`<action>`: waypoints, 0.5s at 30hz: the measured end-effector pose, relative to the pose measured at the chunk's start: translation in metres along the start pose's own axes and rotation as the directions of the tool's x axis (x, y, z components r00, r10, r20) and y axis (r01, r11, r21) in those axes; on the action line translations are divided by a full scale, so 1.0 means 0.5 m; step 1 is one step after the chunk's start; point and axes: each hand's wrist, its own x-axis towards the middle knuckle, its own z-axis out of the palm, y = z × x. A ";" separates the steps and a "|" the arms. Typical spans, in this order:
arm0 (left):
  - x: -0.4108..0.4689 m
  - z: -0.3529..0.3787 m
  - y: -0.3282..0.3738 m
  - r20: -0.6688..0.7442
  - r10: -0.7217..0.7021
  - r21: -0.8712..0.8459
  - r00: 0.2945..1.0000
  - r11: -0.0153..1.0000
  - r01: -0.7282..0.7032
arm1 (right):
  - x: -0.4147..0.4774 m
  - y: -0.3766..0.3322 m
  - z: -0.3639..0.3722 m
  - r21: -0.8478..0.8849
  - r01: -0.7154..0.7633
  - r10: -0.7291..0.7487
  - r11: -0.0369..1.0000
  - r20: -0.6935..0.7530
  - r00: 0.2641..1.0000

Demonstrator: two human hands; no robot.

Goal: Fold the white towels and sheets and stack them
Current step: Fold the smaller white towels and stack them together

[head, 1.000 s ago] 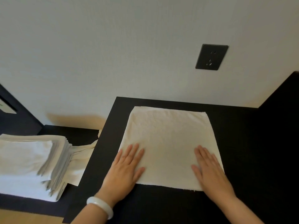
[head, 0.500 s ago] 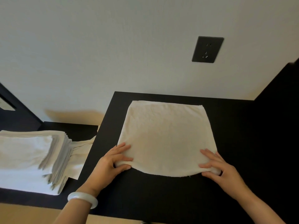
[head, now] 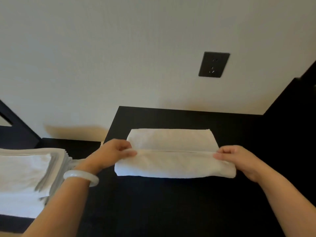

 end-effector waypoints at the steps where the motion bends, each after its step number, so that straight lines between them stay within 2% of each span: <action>1: 0.020 -0.001 0.003 -0.075 -0.033 -0.081 0.997 0.996 0.027 | 0.023 -0.009 0.002 0.037 -0.014 0.017 0.999 -0.075 0.997; 2: 0.038 0.002 0.002 -0.114 -0.081 -0.166 0.990 0.984 0.062 | 0.043 -0.013 0.007 0.057 -0.038 0.046 0.998 -0.131 0.990; 4: 0.061 0.018 -0.006 -0.069 -0.196 -0.299 0.978 0.939 0.167 | 0.070 -0.006 0.023 0.075 -0.100 0.110 0.992 -0.145 0.983; 6: 0.077 0.037 -0.021 -0.037 -0.271 -0.312 0.962 0.918 0.246 | 0.088 0.022 0.036 0.103 -0.146 0.157 0.984 -0.116 0.981; 8: 0.094 0.052 -0.036 -0.113 -0.313 -0.299 0.943 0.916 0.269 | 0.097 0.049 0.046 0.124 -0.160 0.181 0.979 -0.178 0.967; 11: 0.110 0.069 -0.047 -0.233 -0.318 -0.187 0.919 0.942 0.278 | 0.108 0.068 0.062 0.035 -0.156 0.158 0.987 -0.356 0.921; 15: 0.131 0.067 -0.047 -0.432 -0.216 -0.138 0.876 0.975 0.172 | 0.135 0.049 0.057 0.006 0.013 -0.009 1.000 -0.463 0.886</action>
